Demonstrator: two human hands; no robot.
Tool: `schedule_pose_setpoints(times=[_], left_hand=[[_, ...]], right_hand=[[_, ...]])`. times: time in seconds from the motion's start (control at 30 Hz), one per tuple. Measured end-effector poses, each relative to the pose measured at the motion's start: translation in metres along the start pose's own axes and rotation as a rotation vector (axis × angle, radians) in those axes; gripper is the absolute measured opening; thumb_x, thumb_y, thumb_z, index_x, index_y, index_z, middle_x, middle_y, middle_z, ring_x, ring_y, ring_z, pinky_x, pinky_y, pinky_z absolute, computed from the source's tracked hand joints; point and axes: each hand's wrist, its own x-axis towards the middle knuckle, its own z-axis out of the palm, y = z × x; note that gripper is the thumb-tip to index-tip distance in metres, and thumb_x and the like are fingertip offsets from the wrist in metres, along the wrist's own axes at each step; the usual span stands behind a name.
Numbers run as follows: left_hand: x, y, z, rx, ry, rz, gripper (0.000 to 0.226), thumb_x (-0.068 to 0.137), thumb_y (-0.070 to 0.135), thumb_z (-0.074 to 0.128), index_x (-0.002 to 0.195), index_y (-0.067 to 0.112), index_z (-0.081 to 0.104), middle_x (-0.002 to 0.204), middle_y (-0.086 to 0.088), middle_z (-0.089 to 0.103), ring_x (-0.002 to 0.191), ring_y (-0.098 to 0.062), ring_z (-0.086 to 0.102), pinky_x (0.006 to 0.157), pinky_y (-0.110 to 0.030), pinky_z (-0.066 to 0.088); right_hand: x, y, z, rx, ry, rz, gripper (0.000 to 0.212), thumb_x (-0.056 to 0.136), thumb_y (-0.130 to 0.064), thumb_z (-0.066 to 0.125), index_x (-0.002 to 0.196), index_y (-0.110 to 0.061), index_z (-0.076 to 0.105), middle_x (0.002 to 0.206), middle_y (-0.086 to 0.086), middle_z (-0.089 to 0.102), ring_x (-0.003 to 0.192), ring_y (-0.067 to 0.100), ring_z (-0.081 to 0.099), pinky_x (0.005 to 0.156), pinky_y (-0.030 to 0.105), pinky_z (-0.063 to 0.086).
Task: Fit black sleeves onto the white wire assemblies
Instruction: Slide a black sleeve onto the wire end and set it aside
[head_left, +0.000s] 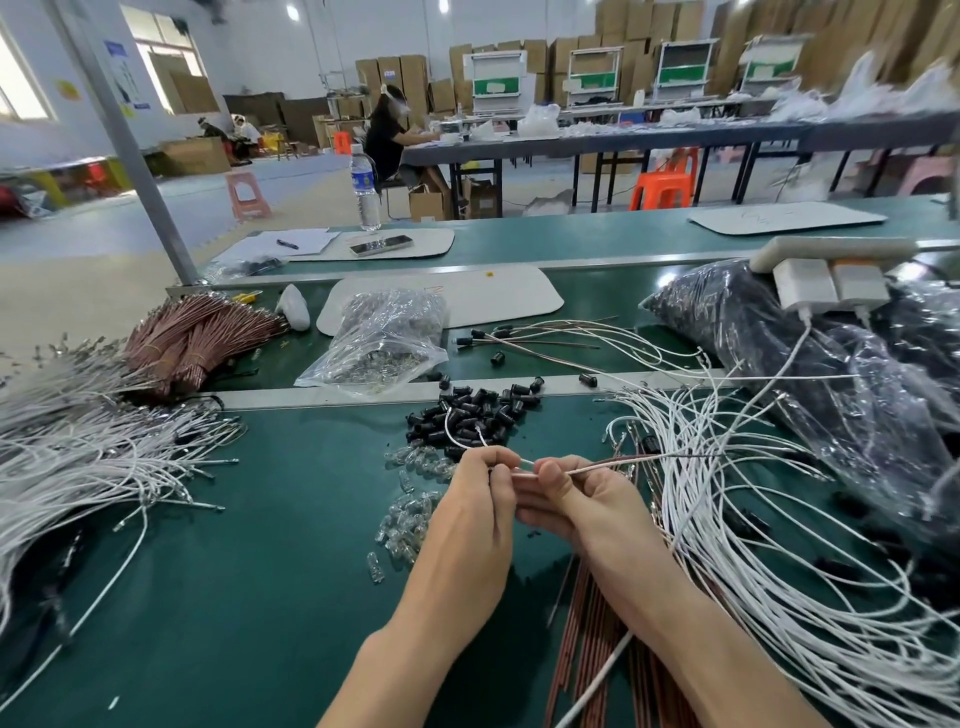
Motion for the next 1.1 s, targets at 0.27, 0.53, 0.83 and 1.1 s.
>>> schedule_pose_setpoints(times=[0.27,0.53,0.83,1.1], left_hand=[[-0.001,0.008,-0.027,-0.088,0.260,0.062,0.008,0.099,0.047,0.046,0.100,0.049,0.053,0.073,0.008,0.061,0.053,-0.007,0.049,0.049,-0.018,0.039],[0.002,0.009,-0.081,-0.329,0.617,-0.005,0.011,0.093,0.046,0.058,0.088,0.041,0.066,0.063,0.005,0.061,0.055,-0.007,0.057,0.057,-0.017,0.052],[0.085,0.024,-0.097,-0.459,0.553,-0.065,0.026,0.091,0.052,0.058,0.099,0.028,0.064,0.063,0.014,0.061,0.056,-0.001,0.057,0.055,-0.019,0.053],[0.156,0.026,-0.065,-0.244,0.135,-0.421,0.055,0.103,0.037,0.054,0.146,0.009,0.035,0.108,-0.012,0.065,0.087,-0.020,0.070,0.074,-0.035,0.062]], right_hand=[[0.001,-0.011,-0.010,0.098,0.121,-0.065,0.027,0.071,-0.035,0.079,0.091,-0.018,0.081,0.101,0.017,0.077,0.086,0.024,0.076,0.067,0.023,0.060],[0.009,-0.022,0.004,0.146,0.128,-0.029,0.025,0.078,-0.034,0.073,0.092,-0.015,0.082,0.099,0.016,0.077,0.077,0.017,0.074,0.064,0.022,0.058],[0.085,-0.084,0.029,0.151,0.150,-0.133,0.012,0.092,-0.016,0.066,0.094,-0.006,0.073,0.088,0.008,0.077,0.074,0.015,0.071,0.066,0.022,0.059],[0.127,-0.097,-0.021,-0.135,0.339,0.197,0.042,0.102,-0.016,0.059,0.135,0.008,0.049,0.109,0.023,0.066,0.099,0.030,0.069,0.093,0.035,0.057]])
